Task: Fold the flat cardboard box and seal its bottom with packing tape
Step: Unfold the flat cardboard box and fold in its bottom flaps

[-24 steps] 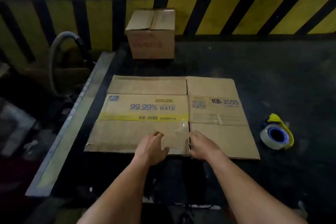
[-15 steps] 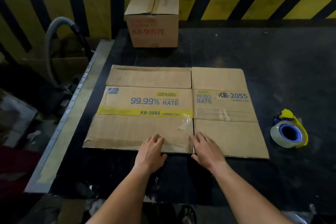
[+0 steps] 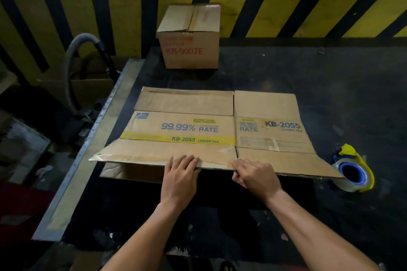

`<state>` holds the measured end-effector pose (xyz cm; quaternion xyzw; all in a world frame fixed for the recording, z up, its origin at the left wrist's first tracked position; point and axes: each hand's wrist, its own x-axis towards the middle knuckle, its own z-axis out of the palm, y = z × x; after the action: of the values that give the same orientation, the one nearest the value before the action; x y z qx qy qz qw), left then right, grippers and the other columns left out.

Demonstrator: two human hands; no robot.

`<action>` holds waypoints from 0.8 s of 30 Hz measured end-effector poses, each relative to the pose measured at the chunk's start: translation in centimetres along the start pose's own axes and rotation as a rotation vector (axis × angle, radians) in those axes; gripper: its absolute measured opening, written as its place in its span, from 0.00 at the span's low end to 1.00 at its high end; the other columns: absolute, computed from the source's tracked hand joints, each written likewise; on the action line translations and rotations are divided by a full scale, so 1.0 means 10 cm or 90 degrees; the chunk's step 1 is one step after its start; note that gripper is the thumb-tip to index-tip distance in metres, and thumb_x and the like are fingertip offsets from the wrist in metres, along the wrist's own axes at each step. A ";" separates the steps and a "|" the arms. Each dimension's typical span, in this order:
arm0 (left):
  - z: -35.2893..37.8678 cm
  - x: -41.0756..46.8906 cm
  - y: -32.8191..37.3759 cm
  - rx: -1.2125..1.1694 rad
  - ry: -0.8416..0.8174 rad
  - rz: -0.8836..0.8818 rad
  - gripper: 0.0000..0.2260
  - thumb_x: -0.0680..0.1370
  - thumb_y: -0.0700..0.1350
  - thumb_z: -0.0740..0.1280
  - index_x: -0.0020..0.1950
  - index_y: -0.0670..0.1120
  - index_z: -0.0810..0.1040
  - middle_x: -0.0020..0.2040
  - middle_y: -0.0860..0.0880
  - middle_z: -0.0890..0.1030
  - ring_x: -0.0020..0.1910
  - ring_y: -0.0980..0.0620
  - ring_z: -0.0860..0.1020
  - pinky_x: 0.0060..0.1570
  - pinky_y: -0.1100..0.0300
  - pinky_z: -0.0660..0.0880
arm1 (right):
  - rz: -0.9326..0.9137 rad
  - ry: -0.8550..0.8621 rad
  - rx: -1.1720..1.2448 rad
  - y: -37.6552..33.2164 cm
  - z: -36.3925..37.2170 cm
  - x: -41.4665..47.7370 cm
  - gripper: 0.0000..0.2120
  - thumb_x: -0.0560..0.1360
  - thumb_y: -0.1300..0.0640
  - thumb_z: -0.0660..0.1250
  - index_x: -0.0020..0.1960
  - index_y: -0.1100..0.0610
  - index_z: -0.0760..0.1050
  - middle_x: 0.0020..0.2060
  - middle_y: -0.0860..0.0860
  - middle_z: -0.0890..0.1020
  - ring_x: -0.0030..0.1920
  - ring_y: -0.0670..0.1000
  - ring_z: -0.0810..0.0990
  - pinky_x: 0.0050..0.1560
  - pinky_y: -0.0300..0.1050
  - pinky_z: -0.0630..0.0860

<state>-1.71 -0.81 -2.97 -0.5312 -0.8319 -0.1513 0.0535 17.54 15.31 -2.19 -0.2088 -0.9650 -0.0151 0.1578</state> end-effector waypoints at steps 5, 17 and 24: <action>-0.43 0.37 0.31 -0.035 0.164 -0.129 0.20 0.81 0.51 0.64 0.72 0.49 0.74 0.77 0.40 0.69 0.78 0.38 0.61 0.78 0.37 0.51 | 0.022 0.098 0.029 0.14 -0.54 0.43 0.10 0.76 0.54 0.62 0.48 0.52 0.82 0.37 0.47 0.85 0.33 0.51 0.83 0.26 0.46 0.76; -1.53 1.08 1.13 -0.820 0.204 -0.510 0.53 0.76 0.64 0.69 0.76 0.61 0.23 0.83 0.44 0.52 0.79 0.41 0.61 0.76 0.51 0.56 | 0.102 0.153 0.108 0.15 -1.67 1.05 0.17 0.76 0.45 0.57 0.46 0.49 0.84 0.38 0.45 0.85 0.37 0.49 0.83 0.37 0.48 0.78; -2.20 1.44 1.43 -0.884 0.253 -0.327 0.44 0.78 0.60 0.69 0.82 0.61 0.41 0.81 0.49 0.59 0.78 0.47 0.62 0.77 0.46 0.59 | 0.109 0.124 0.222 0.04 -2.59 1.37 0.14 0.80 0.49 0.62 0.48 0.52 0.85 0.40 0.47 0.86 0.38 0.46 0.82 0.40 0.43 0.76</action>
<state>3.38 10.46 24.26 -0.1955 -0.6183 -0.7394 -0.1809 13.61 18.69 26.65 -0.2571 -0.9119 0.1453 0.2851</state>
